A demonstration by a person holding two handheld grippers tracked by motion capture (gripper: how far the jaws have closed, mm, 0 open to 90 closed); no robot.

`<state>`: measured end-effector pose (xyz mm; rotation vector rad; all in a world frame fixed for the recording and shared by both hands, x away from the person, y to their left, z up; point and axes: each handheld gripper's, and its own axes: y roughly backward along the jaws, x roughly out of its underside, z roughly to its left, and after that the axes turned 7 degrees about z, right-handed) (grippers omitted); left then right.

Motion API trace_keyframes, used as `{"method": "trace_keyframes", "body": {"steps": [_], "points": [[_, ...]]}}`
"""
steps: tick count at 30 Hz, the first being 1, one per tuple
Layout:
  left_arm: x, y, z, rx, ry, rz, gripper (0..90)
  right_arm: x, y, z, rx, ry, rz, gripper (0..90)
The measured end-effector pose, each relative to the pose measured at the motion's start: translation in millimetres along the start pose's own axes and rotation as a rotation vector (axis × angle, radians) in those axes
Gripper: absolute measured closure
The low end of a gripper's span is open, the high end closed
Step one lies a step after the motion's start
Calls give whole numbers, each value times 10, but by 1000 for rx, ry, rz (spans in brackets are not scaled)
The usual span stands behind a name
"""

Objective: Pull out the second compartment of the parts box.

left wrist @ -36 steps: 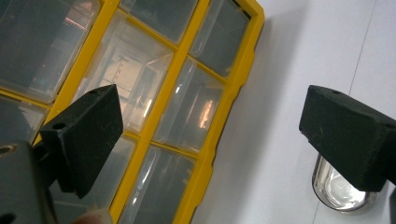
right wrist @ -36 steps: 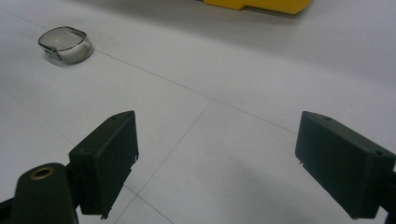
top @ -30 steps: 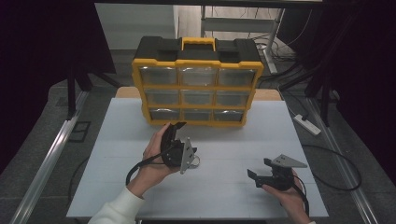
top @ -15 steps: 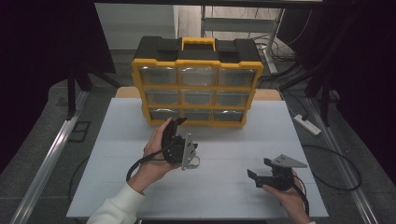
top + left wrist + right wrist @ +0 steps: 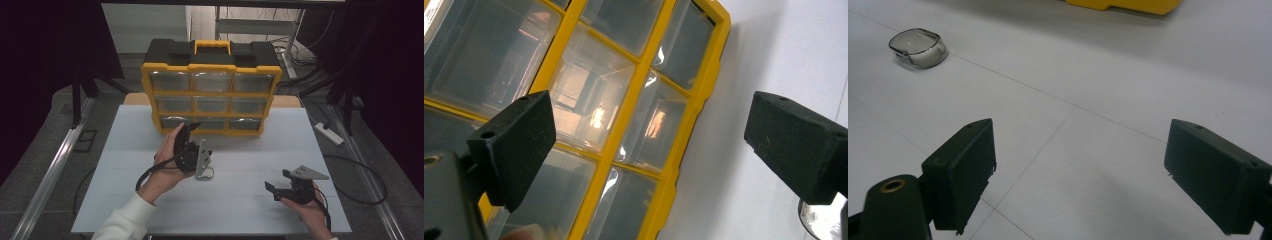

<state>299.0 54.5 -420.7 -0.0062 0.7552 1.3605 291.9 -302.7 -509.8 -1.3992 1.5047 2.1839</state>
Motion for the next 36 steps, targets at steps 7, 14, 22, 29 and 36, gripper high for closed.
{"method": "trace_keyframes", "body": {"steps": [7, 14, 22, 29, 36], "points": [[-26, -12, 32, -9, -6, 3, 70, 0, -1, -1, 0, 0, 1, 126], [-51, -33, 68, -16, -10, 6, 70, 0, -1, -1, 0, 0, 1, 126], [-73, -48, 98, -21, -13, 8, 71, 0, -1, -1, 0, 0, 1, 126], [-94, -65, 123, -26, -22, 11, 72, 0, -1, -2, 0, 0, 2, 126], [-124, -77, 165, -36, -30, 15, 72, 0, -2, -3, -1, -1, 2, 126]]}}
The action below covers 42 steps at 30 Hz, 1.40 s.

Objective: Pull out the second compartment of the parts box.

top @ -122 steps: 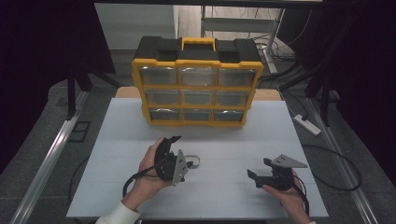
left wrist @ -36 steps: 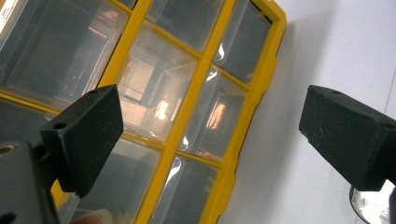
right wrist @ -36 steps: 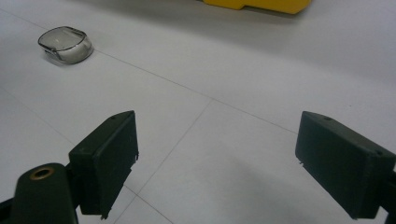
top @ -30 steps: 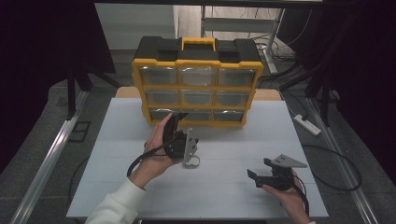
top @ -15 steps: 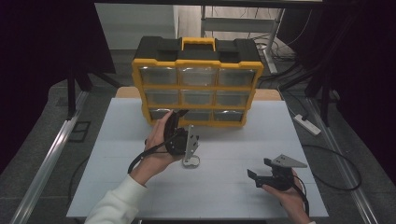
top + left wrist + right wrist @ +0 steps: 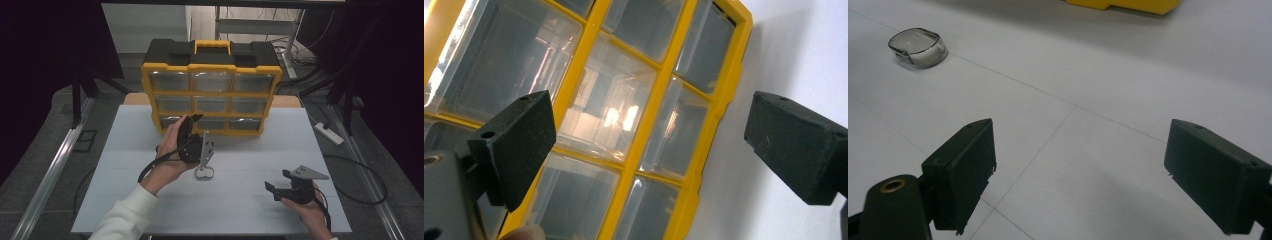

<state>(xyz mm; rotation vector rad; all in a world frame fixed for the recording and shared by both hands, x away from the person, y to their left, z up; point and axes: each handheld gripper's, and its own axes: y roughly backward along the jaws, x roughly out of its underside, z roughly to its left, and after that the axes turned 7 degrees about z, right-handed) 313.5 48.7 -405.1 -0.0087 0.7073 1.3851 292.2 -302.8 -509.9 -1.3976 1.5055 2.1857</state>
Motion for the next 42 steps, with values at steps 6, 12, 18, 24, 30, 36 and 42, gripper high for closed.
{"method": "trace_keyframes", "body": {"steps": [6, 12, 18, 24, 30, 36, 42], "points": [[-26, -16, 21, -9, -6, 0, 73, 0, -1, 0, -1, 0, 1, 126], [-52, -19, 48, -17, -16, 3, 74, 0, -1, -1, -1, 0, 1, 126], [-89, -13, 93, -28, -19, -3, 74, 0, 0, -2, 0, 0, 4, 126], [-102, -20, 124, -38, -25, 2, 75, 1, 1, -3, 0, 0, 3, 126], [-108, -46, 146, -43, -23, 9, 76, 0, 1, -3, -1, 0, 3, 126], [-111, -72, 203, -56, -22, 17, 77, 1, 1, -3, 0, 0, 3, 126], [-123, -89, 268, -71, -20, 19, 80, 1, 2, -6, -1, -1, 2, 126]]}}
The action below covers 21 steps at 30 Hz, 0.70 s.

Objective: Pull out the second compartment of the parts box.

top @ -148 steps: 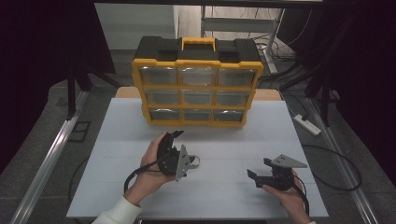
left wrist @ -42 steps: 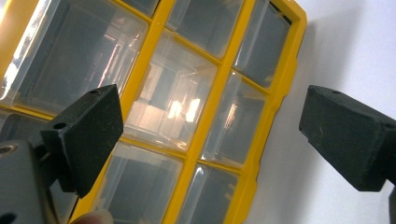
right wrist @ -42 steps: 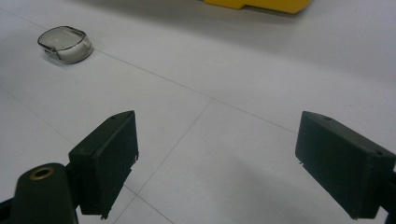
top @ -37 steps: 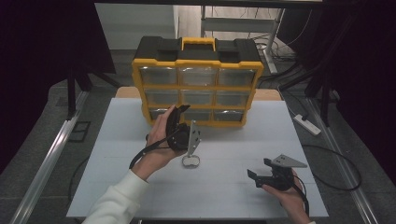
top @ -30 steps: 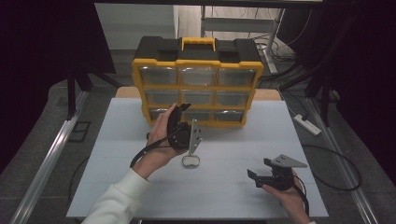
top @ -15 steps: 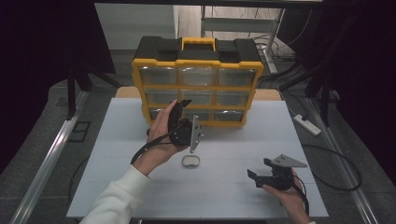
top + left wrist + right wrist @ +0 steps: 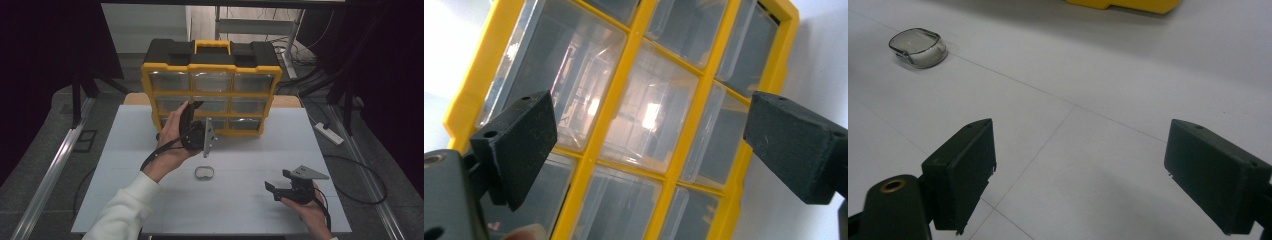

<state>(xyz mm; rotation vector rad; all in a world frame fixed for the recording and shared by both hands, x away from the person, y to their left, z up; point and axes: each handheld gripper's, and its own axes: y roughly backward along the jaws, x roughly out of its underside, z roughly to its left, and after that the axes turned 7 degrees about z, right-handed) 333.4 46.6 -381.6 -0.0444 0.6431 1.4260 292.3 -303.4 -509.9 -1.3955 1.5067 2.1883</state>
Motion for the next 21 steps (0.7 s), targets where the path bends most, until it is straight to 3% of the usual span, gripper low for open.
{"method": "trace_keyframes", "body": {"steps": [21], "points": [[-22, -125, 123, -31, -5, 23, 81, 2, -5, -3, -1, 0, 3, 126]]}}
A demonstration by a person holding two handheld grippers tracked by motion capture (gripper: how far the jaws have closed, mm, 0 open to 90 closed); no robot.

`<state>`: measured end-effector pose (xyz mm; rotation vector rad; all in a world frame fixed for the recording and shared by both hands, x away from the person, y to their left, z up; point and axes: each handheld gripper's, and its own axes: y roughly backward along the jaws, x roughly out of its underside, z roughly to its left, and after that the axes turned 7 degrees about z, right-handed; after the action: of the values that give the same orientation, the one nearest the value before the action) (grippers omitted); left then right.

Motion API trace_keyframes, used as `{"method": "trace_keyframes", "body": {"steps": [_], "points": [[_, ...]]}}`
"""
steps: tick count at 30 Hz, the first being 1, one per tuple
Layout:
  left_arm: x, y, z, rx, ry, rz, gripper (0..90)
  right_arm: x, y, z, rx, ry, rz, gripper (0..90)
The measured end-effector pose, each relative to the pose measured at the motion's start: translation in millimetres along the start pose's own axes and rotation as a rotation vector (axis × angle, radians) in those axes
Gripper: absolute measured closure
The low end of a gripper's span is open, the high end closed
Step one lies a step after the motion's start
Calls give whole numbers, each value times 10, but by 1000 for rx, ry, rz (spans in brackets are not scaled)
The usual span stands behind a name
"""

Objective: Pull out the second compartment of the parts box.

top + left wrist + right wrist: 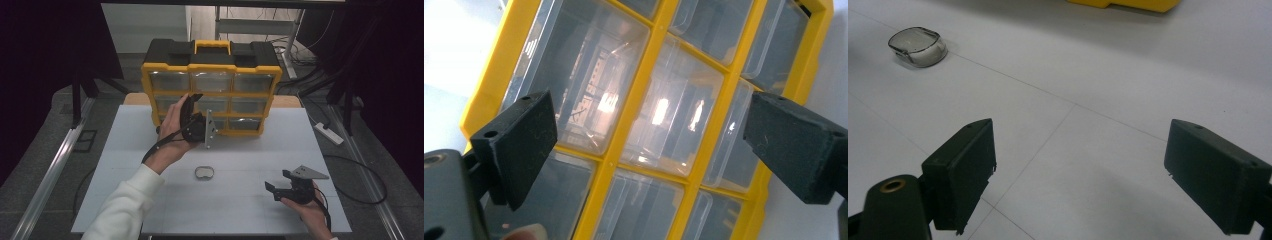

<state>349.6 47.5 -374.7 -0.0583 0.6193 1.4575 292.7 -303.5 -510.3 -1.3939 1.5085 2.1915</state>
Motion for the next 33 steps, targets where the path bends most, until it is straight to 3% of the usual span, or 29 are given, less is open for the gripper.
{"method": "trace_keyframes", "body": {"steps": [33], "points": [[-2, -149, 141, -27, -8, 28, 83, 2, -2, -2, -1, -4, -1, 127]]}}
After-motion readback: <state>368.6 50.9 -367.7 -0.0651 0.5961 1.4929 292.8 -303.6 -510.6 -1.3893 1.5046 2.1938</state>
